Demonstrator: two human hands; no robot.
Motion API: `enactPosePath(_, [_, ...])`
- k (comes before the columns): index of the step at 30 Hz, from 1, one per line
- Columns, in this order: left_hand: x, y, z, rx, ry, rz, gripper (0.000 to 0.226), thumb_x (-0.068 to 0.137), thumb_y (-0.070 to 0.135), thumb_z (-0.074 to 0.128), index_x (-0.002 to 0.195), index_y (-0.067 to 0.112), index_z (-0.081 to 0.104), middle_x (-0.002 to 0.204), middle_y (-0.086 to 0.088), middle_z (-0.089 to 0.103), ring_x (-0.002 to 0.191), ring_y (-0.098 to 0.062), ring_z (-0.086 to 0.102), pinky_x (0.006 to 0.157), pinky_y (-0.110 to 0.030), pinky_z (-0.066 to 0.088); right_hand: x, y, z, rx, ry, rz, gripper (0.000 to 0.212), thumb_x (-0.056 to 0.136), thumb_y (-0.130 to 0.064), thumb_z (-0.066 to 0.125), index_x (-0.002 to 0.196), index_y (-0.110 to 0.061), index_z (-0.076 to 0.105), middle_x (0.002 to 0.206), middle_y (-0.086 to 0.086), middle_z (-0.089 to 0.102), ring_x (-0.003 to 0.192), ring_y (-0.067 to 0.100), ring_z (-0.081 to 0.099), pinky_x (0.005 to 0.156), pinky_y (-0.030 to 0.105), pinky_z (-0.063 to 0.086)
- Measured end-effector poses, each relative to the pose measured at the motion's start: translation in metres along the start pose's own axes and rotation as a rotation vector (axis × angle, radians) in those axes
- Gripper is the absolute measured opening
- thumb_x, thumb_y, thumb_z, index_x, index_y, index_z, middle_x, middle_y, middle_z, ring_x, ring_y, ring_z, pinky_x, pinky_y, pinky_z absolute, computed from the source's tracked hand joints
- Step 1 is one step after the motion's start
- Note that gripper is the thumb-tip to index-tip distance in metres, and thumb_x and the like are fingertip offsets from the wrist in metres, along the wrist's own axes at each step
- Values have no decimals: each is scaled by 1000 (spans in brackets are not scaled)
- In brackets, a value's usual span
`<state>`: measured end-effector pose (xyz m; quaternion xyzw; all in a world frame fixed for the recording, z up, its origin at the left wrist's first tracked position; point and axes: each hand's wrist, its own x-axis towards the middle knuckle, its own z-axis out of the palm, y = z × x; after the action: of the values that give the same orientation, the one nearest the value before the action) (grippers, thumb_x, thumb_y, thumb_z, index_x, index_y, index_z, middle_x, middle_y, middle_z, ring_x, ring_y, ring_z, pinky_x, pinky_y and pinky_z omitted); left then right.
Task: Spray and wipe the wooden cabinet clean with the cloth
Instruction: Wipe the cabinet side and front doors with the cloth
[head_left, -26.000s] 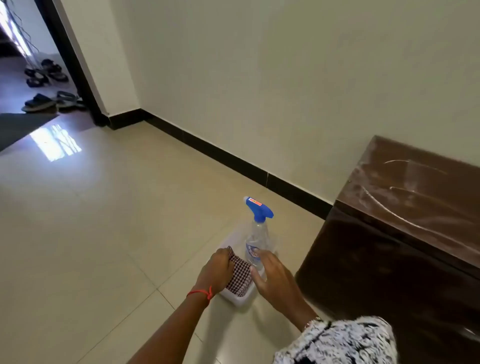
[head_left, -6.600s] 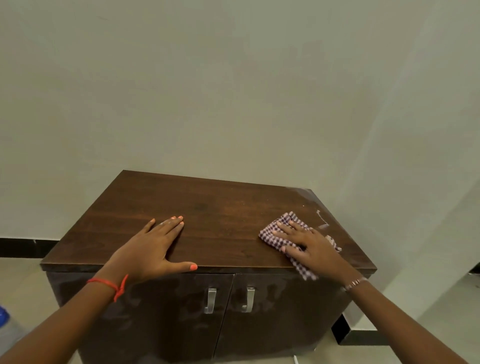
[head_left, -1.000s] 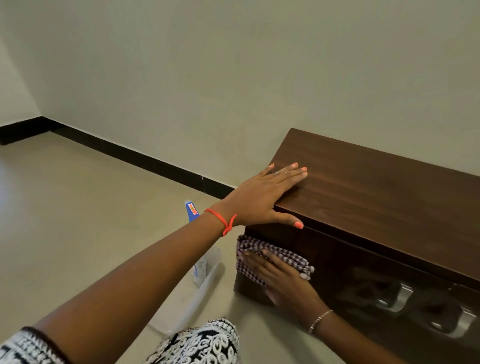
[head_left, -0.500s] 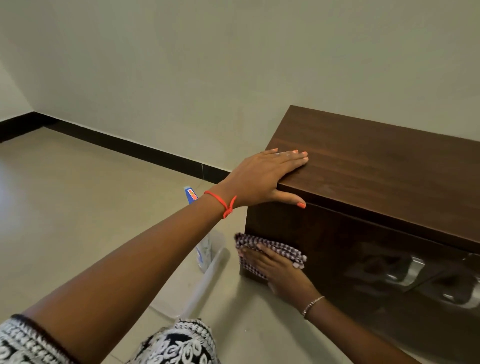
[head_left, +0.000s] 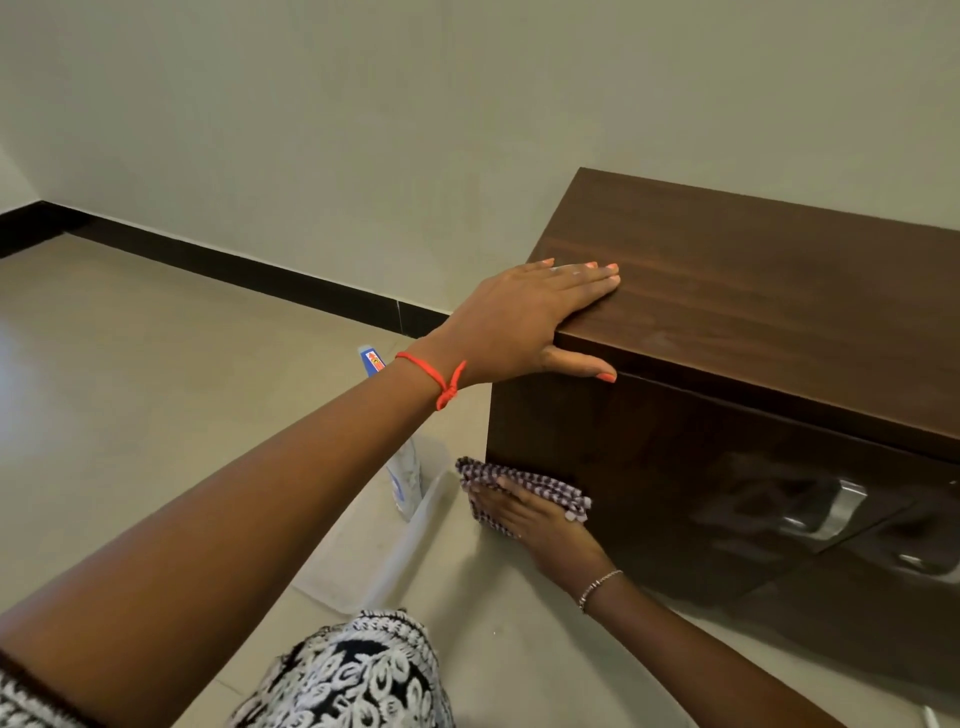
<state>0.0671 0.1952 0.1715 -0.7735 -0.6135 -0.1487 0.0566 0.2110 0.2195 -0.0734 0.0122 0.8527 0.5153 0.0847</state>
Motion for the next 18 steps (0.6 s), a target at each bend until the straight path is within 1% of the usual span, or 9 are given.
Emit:
enactPosePath(2, [0,0,0,-3,0,0,85,77,64,49,145,20,22,152,4,23,139,-10,17,109,-20,4,-19,-14,17,-65,-181,-64,96,79,-35,61,146,-4,1,155,6,5,143,18,7,107,59,-20])
enactPosePath(3, [0,0,0,-5,-1,-2,85,77,64,49,145,20,22,152,4,23,139,-10,17,109,-20,4,-32,-14,22,-104,-244,-63,102,77,-36,63,145,0,-5,154,8,2,143,20,6,106,60,-21])
enactPosePath(4, [0,0,0,-8,-3,-4,85,77,64,49,145,21,22,152,4,23,139,-10,17,109,-20,4,-43,-12,26,-139,-240,-44,99,80,-36,58,143,3,-8,154,9,0,143,21,4,107,59,-20])
enactPosePath(6, [0,0,0,-16,-1,-6,84,77,64,49,144,21,22,152,4,23,139,-10,18,110,-21,4,-57,-10,31,-113,-126,13,81,85,-32,38,143,2,-6,154,9,0,142,24,-2,110,54,-18])
enactPosePath(9, [0,0,0,-21,7,-9,84,77,63,50,144,20,23,152,4,24,139,-9,18,109,-20,4,-48,-9,26,-64,52,103,75,84,-26,29,144,-1,-7,153,16,-11,141,31,-15,112,50,-17])
enactPosePath(13, [1,-1,1,-13,0,-10,85,77,64,50,145,21,22,152,6,22,139,-8,17,108,-18,4,-9,-30,18,-67,130,-10,68,86,-23,27,146,-5,0,152,12,-7,143,21,-2,110,53,-17])
enactPosePath(14, [1,-1,1,-13,6,-7,85,77,65,49,145,21,22,152,6,22,139,-7,17,108,-18,4,0,-36,17,-61,126,-59,71,85,-19,35,146,-6,0,152,11,-6,143,19,1,112,51,-15])
enactPosePath(16, [1,-3,2,-9,11,-3,85,76,65,49,144,22,23,152,7,23,139,-7,17,108,-19,4,10,-51,19,-56,93,-165,90,73,3,49,145,-6,-5,153,9,-7,142,20,3,112,44,-8])
enactPosePath(18, [1,-3,3,-13,5,1,85,76,65,49,144,22,23,152,7,23,139,-7,17,109,-19,4,8,-54,17,-117,67,-242,100,62,25,38,145,-7,-7,152,8,-12,142,20,3,109,39,-5])
